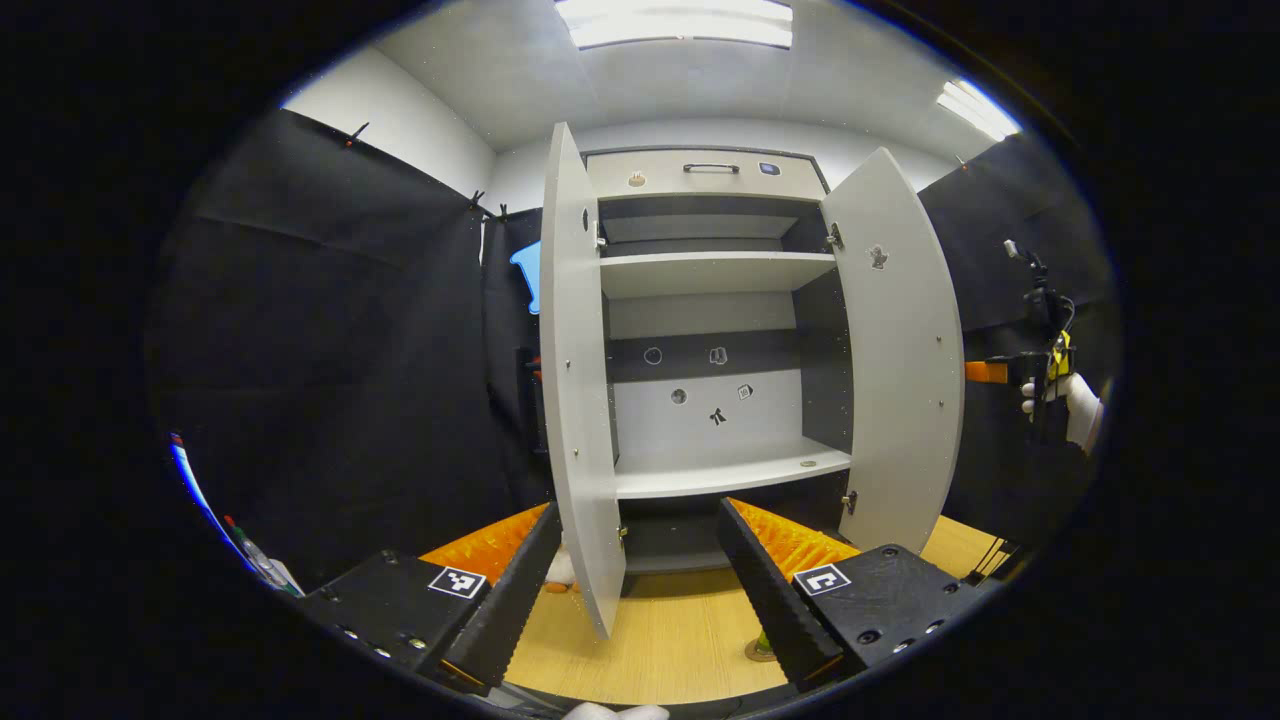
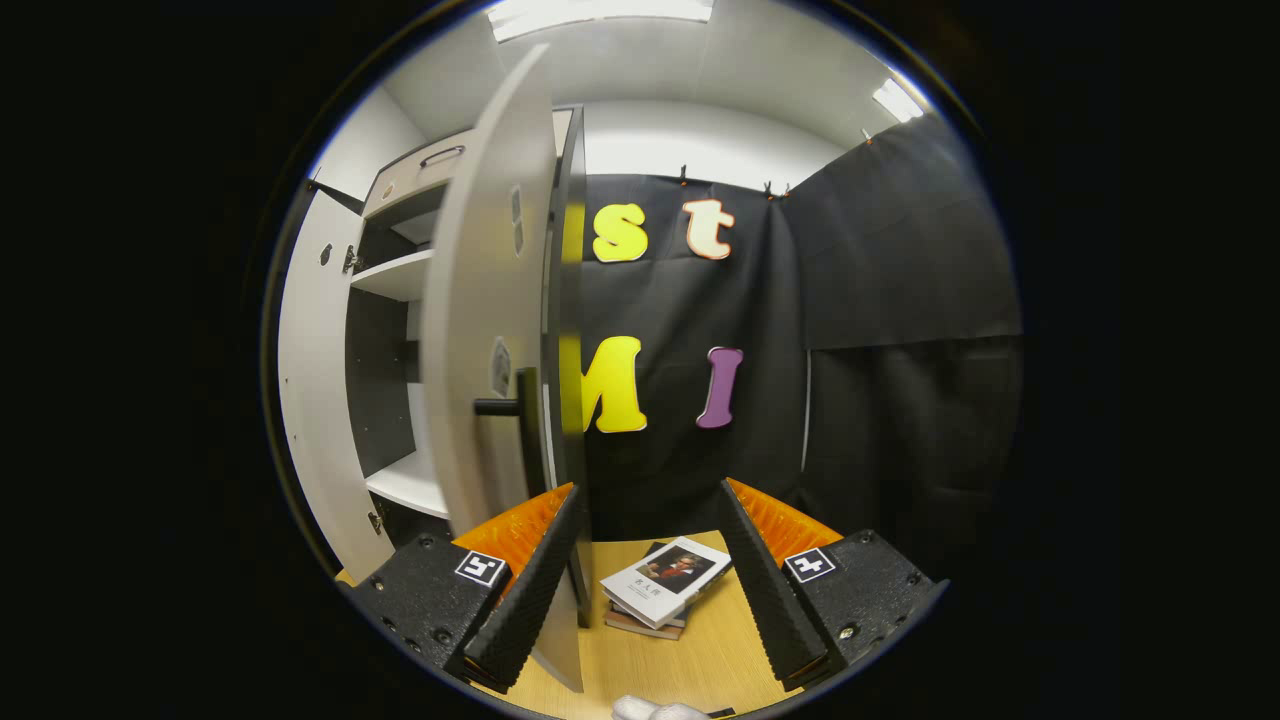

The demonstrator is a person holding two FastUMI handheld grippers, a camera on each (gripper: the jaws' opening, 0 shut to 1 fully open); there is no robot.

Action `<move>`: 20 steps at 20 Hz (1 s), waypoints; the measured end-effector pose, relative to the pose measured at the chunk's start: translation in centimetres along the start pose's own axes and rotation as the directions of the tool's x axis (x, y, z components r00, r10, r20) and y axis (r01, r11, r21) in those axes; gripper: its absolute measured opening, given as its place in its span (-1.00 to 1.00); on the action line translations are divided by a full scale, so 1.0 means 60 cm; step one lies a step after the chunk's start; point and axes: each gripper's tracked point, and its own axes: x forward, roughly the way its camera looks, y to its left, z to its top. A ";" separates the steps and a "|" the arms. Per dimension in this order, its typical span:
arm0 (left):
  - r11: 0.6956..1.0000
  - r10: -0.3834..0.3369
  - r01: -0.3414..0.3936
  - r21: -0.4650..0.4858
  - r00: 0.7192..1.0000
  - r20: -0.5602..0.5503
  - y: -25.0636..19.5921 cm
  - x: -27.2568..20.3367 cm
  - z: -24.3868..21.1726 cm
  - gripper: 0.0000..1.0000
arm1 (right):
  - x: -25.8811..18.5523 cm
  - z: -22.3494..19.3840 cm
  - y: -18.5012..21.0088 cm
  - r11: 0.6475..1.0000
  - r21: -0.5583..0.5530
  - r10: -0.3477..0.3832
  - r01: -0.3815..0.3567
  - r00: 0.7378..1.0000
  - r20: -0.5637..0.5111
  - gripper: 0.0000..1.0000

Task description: Grasp the bottle in the cabinet with the left hand and place it on the coaster, then close the right door with the right hand and the left door with the left hand.

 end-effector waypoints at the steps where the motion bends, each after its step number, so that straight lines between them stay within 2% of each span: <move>1: 1.000 0.001 -0.001 -0.009 1.000 -0.005 -0.013 0.003 0.003 0.92 | 0.012 0.002 -0.004 1.000 -0.002 0.012 -0.012 1.000 -0.006 0.67; 5: 1.000 0.026 -0.026 -0.015 1.000 -0.017 -0.056 0.025 0.010 0.92 | 0.029 0.015 0.017 0.983 -0.100 0.152 -0.156 0.987 -0.045 0.65; 8: 0.999 0.026 -0.027 -0.041 0.999 -0.032 -0.086 0.042 0.014 0.92 | 0.030 0.018 0.024 0.958 -0.169 0.225 -0.234 0.972 -0.069 0.63; 10: 0.997 0.019 -0.022 -0.067 0.999 -0.045 -0.103 0.050 0.013 0.92 | 0.032 0.017 0.034 0.948 -0.157 0.267 -0.276 0.961 -0.074 0.63; 15: 0.993 0.060 -0.066 -0.101 0.996 -0.067 -0.109 0.049 0.008 0.92 | 0.026 -0.003 0.099 0.929 -0.010 0.367 -0.370 0.924 -0.103 0.63; 20: 0.985 0.128 -0.135 -0.105 0.989 -0.068 -0.097 0.036 0.008 0.93 | 0.030 -0.011 0.163 0.907 -0.037 0.414 -0.419 0.905 -0.096 0.63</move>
